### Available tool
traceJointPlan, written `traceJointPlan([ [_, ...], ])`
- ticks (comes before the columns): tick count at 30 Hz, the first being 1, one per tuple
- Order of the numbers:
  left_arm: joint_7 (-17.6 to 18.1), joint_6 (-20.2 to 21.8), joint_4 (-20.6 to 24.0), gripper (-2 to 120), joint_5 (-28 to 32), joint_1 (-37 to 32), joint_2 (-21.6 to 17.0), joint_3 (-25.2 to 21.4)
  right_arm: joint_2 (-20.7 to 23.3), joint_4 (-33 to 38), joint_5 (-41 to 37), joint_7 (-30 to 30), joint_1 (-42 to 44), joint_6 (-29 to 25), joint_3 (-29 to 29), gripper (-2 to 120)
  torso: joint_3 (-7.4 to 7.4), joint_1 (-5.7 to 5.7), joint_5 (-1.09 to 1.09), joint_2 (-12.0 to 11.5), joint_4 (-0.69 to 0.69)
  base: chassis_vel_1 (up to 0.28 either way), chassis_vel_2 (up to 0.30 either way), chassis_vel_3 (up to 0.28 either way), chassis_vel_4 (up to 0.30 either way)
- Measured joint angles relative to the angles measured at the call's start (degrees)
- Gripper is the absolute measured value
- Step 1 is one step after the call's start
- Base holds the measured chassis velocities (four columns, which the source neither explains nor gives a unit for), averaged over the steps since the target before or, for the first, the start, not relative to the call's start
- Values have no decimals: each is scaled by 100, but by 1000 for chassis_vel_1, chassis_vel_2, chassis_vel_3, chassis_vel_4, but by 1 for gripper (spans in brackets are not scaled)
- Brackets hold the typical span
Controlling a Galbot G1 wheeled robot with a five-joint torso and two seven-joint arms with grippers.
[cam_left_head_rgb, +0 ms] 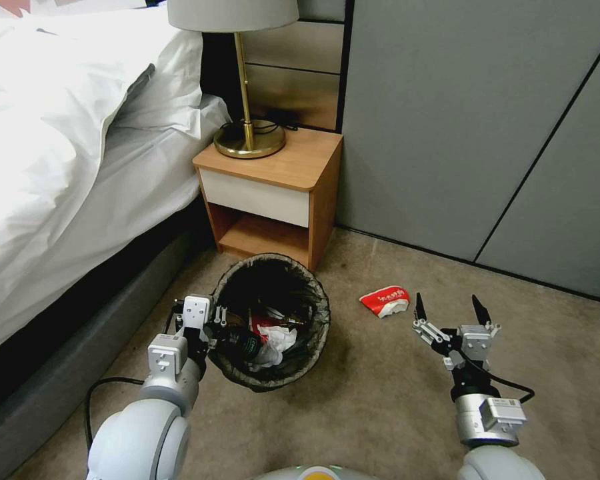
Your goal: Pick up the trash bin, then pick up the garbage from the floor and place it into the trash bin.
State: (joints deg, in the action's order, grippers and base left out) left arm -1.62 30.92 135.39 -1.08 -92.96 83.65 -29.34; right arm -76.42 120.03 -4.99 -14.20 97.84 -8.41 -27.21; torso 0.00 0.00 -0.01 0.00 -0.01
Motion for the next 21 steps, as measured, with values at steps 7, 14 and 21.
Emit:
traceJointPlan([
  [7,3,37,108,5,68,-10,-44,18,121,-451,-1056,-87,-616,1104,-4,100,-1,0,0,0,0,-18,29,15,-11],
  [14,-2,77,295,5,75,-94,-34,9,68,-1130,-2329,-180,-1605,2336,-30,100,0,0,1,0,1,0,0,0,0],
  [21,-10,112,368,5,76,-111,-16,17,20,-1941,-2962,-657,-2421,2830,41,100,0,0,1,0,1,0,0,0,0],
])
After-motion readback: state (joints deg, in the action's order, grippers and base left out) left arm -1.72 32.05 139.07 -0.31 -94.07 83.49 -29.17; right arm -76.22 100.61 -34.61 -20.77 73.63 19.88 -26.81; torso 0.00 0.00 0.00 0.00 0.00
